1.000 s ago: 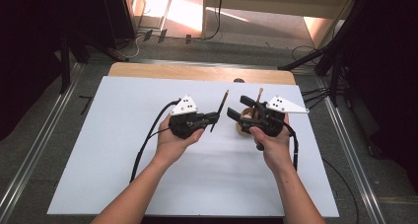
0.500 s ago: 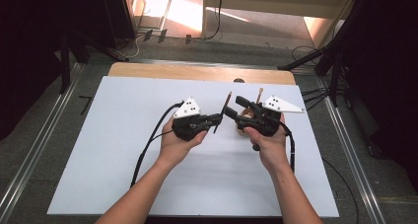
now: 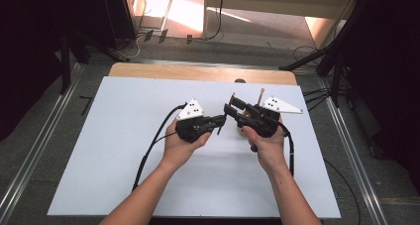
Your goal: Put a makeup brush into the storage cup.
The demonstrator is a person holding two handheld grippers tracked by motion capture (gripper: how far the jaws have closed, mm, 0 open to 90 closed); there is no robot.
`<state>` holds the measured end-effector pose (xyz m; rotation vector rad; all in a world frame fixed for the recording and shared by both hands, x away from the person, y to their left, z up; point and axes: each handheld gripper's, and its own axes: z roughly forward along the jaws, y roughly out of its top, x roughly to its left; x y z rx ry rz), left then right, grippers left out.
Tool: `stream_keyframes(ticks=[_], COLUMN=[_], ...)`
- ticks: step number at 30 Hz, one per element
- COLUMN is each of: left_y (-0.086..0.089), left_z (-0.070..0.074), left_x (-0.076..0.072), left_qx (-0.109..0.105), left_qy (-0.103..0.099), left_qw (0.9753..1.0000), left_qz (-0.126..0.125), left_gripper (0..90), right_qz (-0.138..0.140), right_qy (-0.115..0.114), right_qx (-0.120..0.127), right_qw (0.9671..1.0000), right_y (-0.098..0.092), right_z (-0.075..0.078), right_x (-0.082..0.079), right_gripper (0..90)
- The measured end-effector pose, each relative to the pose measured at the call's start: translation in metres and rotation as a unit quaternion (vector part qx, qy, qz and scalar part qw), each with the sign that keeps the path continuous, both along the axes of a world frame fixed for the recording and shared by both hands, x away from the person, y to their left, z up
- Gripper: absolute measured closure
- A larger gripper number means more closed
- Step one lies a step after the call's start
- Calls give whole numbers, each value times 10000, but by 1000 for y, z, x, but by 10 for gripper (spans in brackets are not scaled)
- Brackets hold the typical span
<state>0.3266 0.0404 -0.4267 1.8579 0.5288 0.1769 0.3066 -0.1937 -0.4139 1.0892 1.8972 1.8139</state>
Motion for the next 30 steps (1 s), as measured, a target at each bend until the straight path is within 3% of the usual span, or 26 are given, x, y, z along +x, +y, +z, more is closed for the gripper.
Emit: stream_keyframes(ticks=[19,24,30], left_y=[-2,-2,-1], left_z=[-1,-1,-2], left_x=[-2,-2,-2], left_qx=[-104,-105,-147], left_qy=[-55,-48,-55], left_qw=[9999,9999,9999], left_qz=[17,26,23], left_gripper=[862,861,858], right_qz=[98,172,238], right_qy=[226,220,191], right_qx=[144,197,214], right_qw=[9996,9994,9993], right_y=[3,3,3], right_z=[-2,-2,-2], right_x=[1,1,1], right_gripper=[741,828,847])
